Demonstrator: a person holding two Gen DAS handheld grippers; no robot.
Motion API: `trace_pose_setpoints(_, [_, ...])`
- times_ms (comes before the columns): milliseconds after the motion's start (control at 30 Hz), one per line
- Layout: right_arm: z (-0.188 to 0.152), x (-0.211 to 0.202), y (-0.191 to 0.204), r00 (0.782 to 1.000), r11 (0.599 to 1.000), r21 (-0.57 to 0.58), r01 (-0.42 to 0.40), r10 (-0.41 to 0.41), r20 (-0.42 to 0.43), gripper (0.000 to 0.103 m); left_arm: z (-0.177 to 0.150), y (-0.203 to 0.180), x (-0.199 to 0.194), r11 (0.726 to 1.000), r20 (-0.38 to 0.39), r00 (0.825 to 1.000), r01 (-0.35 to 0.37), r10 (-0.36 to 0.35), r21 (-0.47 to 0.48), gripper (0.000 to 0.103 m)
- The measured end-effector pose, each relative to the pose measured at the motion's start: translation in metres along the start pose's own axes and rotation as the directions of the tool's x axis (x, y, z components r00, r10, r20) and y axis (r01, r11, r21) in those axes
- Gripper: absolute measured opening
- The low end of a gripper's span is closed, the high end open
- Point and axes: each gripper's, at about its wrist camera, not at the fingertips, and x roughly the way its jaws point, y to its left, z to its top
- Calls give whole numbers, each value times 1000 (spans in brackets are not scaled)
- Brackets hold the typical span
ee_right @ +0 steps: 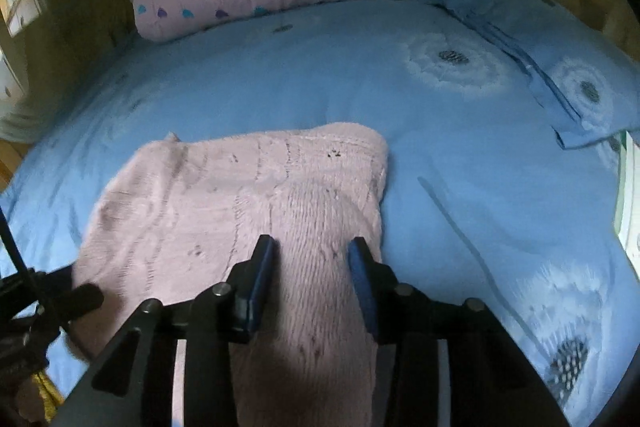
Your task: Fold small clothes
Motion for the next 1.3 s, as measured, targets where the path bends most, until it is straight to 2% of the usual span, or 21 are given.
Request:
trace_pose_setpoints(133, [-19,-32,-4,999,999,11,-33,33,30,40,6,0,-5,1000,18,1000,-18,18,2,33])
trace_pose_setpoints(200, [-34,-41,-5,999,999,15,-47,47,19,39,2,0,1,999,-4,999,-40,41,15,33])
trace_pose_setpoints(300, [-53,-43,-7,999,999,14,-49,49,-14,39,-6,0,19,996,-60,995,-81,83,26,33])
trace_pose_setpoints(400, [-70,-38,-7,999,999,-1,-34,34,-4,44,-11,14,35,998,-65,996,-63,63,-4,34])
trace_pose_setpoints(500, [-72,-38,-5,1000,1000,6,-25,25,5,45,-10,22,32,997,-68,997,-30,25,-73,35])
trace_pose_setpoints(700, [-71,-55,-3,999,999,32,-39,38,28,48,-18,12,6,997,-41,997,-65,63,-47,35])
trace_pose_setpoints(867, [-84,-68,5,997,998,12,-69,69,35,66,-35,1,-15,991,-22,993,-121,120,-54,35])
trace_pose_setpoints(1000, [-96,-76,14,997,998,-27,-64,65,33,70,-46,-4,-20,986,-28,989,-149,147,-72,37])
trace_pose_setpoints(1100, [-105,-82,16,998,998,-38,-50,52,39,79,-57,-4,-17,980,-28,984,-178,176,-90,43])
trace_pose_setpoints(1133, [-108,-83,16,999,998,-37,-46,47,27,86,-61,-4,-17,977,-24,981,-192,190,-97,47])
trace_pose_setpoints(1300, [-120,-79,15,999,999,-32,-34,34,-2,87,-77,-7,-7,963,-40,970,-244,241,-110,57])
